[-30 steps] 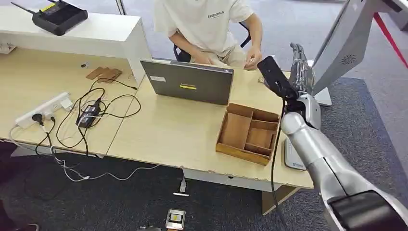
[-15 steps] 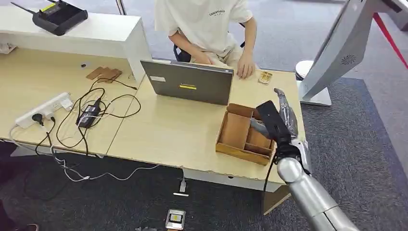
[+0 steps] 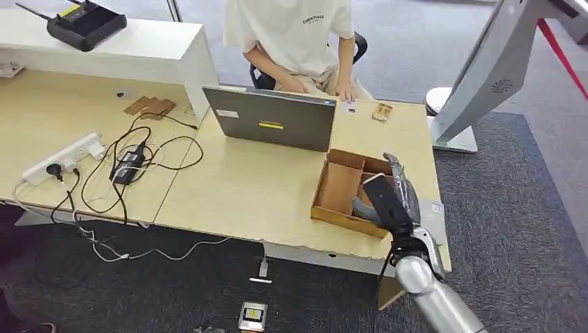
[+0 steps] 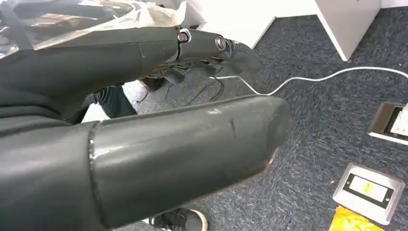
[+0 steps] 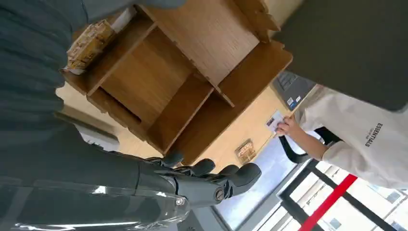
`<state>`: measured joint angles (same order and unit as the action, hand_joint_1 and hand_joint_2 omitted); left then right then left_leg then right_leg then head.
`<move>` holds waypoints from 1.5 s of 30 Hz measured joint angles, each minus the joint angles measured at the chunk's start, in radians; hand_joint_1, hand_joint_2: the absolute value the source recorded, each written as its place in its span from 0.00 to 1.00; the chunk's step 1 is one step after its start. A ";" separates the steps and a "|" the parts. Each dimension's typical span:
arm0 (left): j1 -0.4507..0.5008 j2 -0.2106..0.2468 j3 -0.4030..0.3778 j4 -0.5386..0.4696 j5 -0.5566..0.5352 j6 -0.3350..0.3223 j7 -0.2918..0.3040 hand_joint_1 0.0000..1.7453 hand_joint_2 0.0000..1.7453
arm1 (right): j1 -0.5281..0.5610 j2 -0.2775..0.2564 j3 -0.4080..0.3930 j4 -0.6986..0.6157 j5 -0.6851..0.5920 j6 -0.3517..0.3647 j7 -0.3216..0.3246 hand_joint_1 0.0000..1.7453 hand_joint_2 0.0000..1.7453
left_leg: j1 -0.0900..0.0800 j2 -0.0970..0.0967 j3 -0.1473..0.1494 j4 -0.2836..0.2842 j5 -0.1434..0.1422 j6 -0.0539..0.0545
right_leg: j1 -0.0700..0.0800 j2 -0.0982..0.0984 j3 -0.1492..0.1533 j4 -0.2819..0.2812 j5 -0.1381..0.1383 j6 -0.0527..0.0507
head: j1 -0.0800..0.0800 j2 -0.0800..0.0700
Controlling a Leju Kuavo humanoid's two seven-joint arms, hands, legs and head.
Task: Pass the card to the sensor for recognition and then transmit it.
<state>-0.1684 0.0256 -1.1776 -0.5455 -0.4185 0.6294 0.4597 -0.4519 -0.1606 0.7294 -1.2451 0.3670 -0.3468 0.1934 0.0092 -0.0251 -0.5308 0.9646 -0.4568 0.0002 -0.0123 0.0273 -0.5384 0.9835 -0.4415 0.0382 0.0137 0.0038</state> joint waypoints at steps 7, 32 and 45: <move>-0.006 -0.001 0.000 0.000 -0.010 -0.011 -0.005 0.00 0.00 | 0.031 -0.004 0.011 -0.004 0.220 0.012 0.016 0.00 1.00 | 0.000 0.000 0.000 0.000 0.000 0.000 | 0.000 0.000 0.000 0.000 0.000 0.000 | 0.000 0.000; -0.021 0.003 0.000 0.001 -0.033 -0.067 0.002 0.00 0.00 | 0.107 -0.049 -0.014 -0.022 0.549 0.013 0.139 0.00 1.00 | 0.000 0.000 0.000 0.000 0.000 0.000 | 0.000 0.000 0.000 0.000 0.000 0.000 | 0.000 0.000; -0.024 0.003 0.006 0.001 -0.051 -0.086 0.007 0.00 0.00 | 0.120 -0.058 -0.066 0.039 0.670 -0.023 0.188 0.00 1.00 | 0.000 0.000 0.000 0.000 0.000 0.000 | 0.000 0.000 0.000 0.000 0.000 0.000 | 0.000 0.000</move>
<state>-0.1923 0.0290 -1.1711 -0.5447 -0.4692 0.5437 0.4669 -0.3314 -0.2190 0.6638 -1.2062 1.0369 -0.3696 0.3811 0.0091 -0.0251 -0.5306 0.9646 -0.4568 0.0002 -0.0124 0.0273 -0.5384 0.9832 -0.4415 0.0381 0.0137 0.0038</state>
